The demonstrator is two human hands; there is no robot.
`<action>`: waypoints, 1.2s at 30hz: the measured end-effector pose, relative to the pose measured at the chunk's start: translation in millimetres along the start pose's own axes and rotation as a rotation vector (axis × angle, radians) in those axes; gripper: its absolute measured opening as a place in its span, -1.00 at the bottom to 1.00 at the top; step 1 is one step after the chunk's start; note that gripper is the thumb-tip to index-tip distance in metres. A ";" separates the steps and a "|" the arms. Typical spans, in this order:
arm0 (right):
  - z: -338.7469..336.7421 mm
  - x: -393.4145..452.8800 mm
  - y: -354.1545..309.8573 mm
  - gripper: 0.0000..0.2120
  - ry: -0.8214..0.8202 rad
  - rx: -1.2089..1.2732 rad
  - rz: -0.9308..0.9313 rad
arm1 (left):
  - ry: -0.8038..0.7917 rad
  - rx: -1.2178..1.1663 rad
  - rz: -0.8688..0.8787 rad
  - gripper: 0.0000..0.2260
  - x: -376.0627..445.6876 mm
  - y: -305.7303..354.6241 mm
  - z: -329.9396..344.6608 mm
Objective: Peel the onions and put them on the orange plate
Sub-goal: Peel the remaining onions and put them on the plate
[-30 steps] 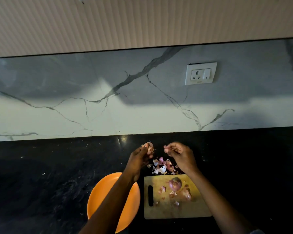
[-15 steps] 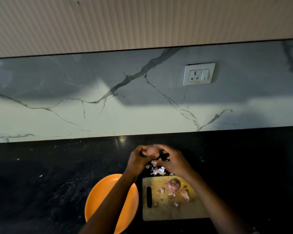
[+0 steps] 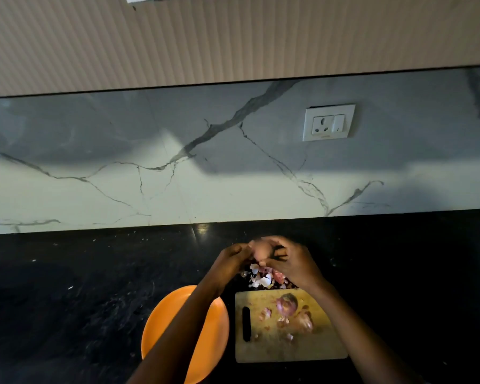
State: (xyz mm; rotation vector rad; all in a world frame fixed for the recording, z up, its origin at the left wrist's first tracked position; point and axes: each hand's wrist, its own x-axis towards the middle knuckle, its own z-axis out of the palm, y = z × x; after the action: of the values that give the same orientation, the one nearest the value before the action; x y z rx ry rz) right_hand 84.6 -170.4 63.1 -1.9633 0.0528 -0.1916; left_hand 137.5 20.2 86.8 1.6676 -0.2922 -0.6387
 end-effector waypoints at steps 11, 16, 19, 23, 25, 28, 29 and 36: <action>1.3 0.2 -1.0 -0.62 0.062 -0.034 -0.031 | 0.007 -0.068 -0.059 -0.64 -1.8 5.5 5.1; 1.0 -2.8 -6.9 -0.80 0.102 -0.044 -0.070 | 0.012 -0.161 -0.130 -0.56 -5.6 6.8 9.0; 1.5 -2.8 -7.8 -0.86 0.087 -0.042 -0.076 | 0.026 -0.215 -0.170 -0.56 -4.3 4.2 9.6; -2.7 -3.1 -5.5 -0.92 0.135 0.100 0.040 | 0.096 -0.310 -0.206 -0.53 -2.6 1.5 6.2; -5.6 -3.6 -2.5 -0.81 0.101 0.039 0.088 | 0.117 -0.265 -0.167 -0.60 -3.8 -0.8 4.3; -1.8 -4.9 2.6 -0.58 -0.042 -0.061 0.081 | 0.134 -0.210 -0.129 -0.65 -1.6 -4.1 5.8; 1.2 -5.0 4.9 -0.46 -0.064 -0.073 0.065 | 0.125 -0.190 -0.117 -0.65 -1.0 -3.3 8.0; 5.6 -0.3 1.2 -0.47 0.028 -0.013 -0.009 | 0.103 -0.047 -0.028 -0.65 0.3 2.1 16.1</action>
State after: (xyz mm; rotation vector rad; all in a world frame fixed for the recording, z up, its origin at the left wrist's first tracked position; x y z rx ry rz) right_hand 85.2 -165.7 59.8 -1.9744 0.0640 -0.2255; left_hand 129.1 6.3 87.4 1.6560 -0.1786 -0.5745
